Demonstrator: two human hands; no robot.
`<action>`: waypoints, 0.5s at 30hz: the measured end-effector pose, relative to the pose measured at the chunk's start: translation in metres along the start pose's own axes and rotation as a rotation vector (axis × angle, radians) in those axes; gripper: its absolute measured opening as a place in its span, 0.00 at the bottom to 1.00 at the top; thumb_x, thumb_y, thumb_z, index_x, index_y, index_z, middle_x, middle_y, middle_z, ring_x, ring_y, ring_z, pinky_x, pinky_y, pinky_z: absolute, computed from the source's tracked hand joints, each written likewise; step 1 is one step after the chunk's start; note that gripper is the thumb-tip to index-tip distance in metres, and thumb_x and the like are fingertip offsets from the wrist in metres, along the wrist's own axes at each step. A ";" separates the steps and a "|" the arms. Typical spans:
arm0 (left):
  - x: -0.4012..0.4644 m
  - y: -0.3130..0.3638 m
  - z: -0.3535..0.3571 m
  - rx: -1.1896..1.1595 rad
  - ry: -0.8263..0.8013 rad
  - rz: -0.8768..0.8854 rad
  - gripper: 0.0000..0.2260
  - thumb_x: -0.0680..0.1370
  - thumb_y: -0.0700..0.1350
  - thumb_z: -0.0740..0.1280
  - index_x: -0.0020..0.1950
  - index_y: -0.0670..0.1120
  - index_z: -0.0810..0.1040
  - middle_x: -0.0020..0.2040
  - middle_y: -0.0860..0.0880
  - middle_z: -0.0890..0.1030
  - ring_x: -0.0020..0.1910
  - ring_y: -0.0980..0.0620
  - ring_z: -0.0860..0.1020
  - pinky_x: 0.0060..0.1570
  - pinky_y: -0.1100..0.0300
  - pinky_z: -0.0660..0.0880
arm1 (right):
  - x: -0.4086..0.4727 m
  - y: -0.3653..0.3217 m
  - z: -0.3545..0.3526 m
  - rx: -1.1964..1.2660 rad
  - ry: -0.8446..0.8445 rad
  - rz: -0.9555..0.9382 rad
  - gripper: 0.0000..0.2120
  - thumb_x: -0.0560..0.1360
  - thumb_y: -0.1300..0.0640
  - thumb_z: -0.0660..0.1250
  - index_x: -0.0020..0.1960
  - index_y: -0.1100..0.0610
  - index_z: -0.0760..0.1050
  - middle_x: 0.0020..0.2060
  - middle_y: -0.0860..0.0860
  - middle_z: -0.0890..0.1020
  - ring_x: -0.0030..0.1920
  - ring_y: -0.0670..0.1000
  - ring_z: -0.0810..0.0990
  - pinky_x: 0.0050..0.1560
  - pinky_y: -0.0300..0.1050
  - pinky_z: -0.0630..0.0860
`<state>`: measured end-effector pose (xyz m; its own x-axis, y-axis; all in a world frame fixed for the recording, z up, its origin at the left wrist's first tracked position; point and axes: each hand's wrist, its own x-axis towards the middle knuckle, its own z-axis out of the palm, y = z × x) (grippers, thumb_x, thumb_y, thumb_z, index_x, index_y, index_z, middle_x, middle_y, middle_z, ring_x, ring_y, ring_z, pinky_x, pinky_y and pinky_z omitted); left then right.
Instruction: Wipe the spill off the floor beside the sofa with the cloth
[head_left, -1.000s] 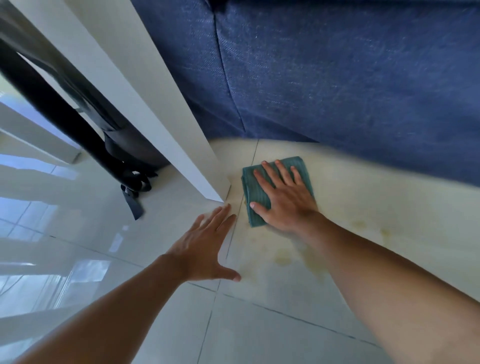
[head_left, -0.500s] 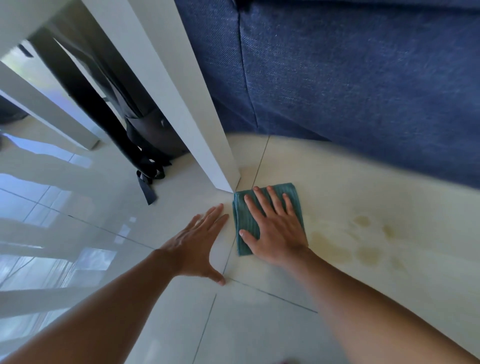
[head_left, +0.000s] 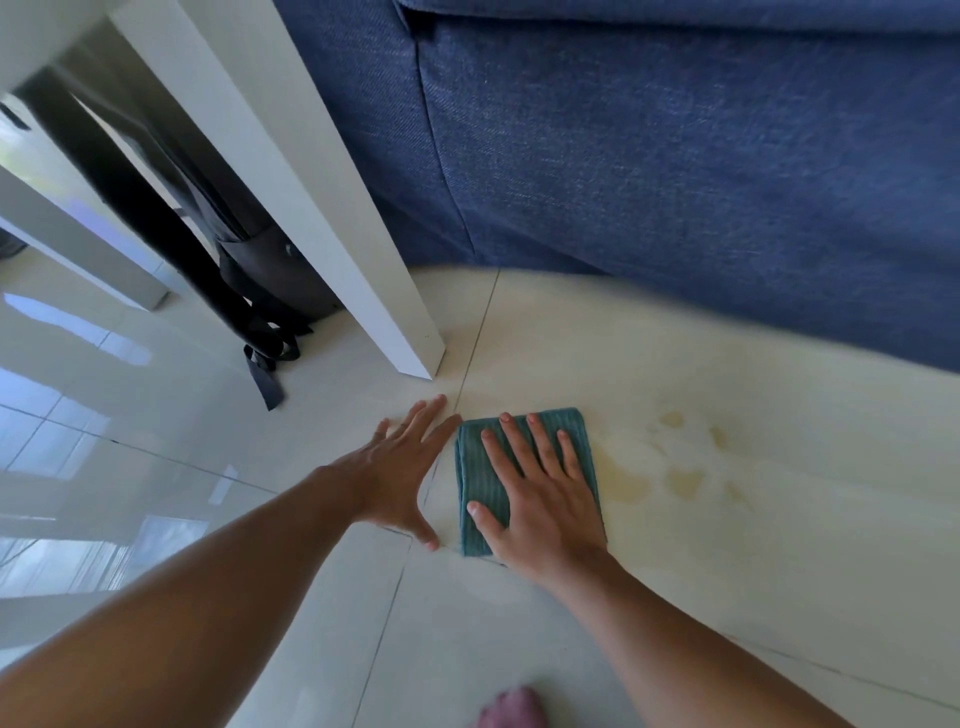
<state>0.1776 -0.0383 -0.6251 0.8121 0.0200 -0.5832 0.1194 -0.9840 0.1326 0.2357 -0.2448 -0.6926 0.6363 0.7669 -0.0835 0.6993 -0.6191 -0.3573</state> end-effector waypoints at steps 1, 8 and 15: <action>0.003 0.007 -0.003 0.004 0.000 0.019 0.66 0.58 0.71 0.76 0.79 0.52 0.35 0.80 0.47 0.33 0.78 0.47 0.34 0.76 0.40 0.43 | -0.006 0.003 -0.001 0.009 0.000 0.010 0.39 0.78 0.32 0.51 0.84 0.48 0.49 0.84 0.49 0.48 0.83 0.53 0.40 0.81 0.60 0.42; 0.032 0.047 -0.020 0.062 -0.017 0.136 0.64 0.61 0.68 0.77 0.79 0.52 0.35 0.79 0.49 0.31 0.78 0.48 0.34 0.77 0.42 0.43 | -0.059 0.038 -0.010 0.018 0.027 0.109 0.38 0.78 0.31 0.53 0.83 0.47 0.52 0.84 0.48 0.51 0.83 0.52 0.43 0.80 0.58 0.42; 0.072 0.091 -0.040 0.131 -0.041 0.200 0.64 0.61 0.66 0.78 0.79 0.53 0.33 0.78 0.51 0.29 0.78 0.49 0.33 0.76 0.42 0.41 | -0.096 0.092 -0.031 -0.009 0.055 0.256 0.38 0.78 0.30 0.51 0.83 0.45 0.49 0.83 0.45 0.48 0.83 0.51 0.43 0.80 0.57 0.42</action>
<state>0.2699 -0.1189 -0.6232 0.7880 -0.1817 -0.5882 -0.1182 -0.9823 0.1451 0.2491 -0.3801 -0.6890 0.8092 0.5752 -0.1197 0.5163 -0.7934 -0.3224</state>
